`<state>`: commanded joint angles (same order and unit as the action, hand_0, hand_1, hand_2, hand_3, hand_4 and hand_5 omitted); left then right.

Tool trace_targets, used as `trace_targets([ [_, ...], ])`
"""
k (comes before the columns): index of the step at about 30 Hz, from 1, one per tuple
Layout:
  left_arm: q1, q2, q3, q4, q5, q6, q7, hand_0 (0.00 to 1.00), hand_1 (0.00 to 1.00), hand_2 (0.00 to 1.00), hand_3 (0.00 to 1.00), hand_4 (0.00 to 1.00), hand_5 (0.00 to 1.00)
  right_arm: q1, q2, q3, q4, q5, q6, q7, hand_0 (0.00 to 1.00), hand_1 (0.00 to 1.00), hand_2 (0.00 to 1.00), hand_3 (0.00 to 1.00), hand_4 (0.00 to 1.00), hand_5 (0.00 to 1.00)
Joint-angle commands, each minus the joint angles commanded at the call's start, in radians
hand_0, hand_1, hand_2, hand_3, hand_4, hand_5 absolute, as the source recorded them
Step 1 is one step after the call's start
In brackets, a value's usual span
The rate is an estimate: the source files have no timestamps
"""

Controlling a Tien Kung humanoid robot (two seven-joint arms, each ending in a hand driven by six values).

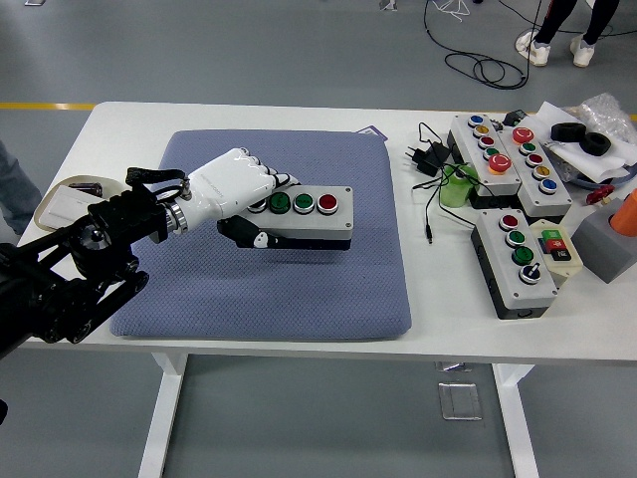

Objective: Pick up the button,place it on the desk,press the button,press the button

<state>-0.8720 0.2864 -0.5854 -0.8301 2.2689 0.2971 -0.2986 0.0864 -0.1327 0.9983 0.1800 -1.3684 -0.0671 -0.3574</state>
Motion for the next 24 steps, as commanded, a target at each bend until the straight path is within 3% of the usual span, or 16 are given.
trace_targets([
  [5, -0.004, -0.009, -0.006, 0.033, 0.0, -0.019, -0.01, 0.192, 0.111, 0.118, 0.303, 0.376, 0.002, 0.002, 0.0, -0.002, 0.0, 0.002, 0.0, 0.0, 0.642, 0.461, 0.614, 0.565, 0.307, 0.229],
  [10, 0.0, -0.015, -0.021, 0.043, 0.0, -0.084, -0.002, 0.211, 0.12, 0.142, 0.306, 0.377, 0.002, 0.004, 0.0, -0.003, 0.0, 0.0, 0.001, 0.0, 0.642, 0.461, 0.614, 0.565, 0.307, 0.232],
  [18, 0.005, -0.014, -0.031, 0.063, 0.0, -0.125, -0.007, 0.232, 0.135, 0.167, 0.329, 0.418, 0.002, 0.005, 0.0, -0.002, 0.0, -0.002, 0.001, 0.001, 0.643, 0.461, 0.614, 0.565, 0.307, 0.234],
  [19, 0.005, -0.014, -0.033, 0.063, 0.0, -0.133, -0.009, 0.344, 0.264, 0.293, 0.626, 0.563, 0.002, 0.005, 0.0, -0.002, 0.0, -0.001, 0.0, 0.001, 0.643, 0.461, 0.614, 0.565, 0.308, 0.235],
  [24, 0.01, -0.01, -0.045, 0.055, 0.0, -0.208, -0.019, 0.344, 0.264, 0.293, 0.626, 0.563, 0.002, 0.005, 0.0, -0.003, 0.0, 0.0, 0.0, 0.002, 0.643, 0.461, 0.614, 0.565, 0.308, 0.235],
])
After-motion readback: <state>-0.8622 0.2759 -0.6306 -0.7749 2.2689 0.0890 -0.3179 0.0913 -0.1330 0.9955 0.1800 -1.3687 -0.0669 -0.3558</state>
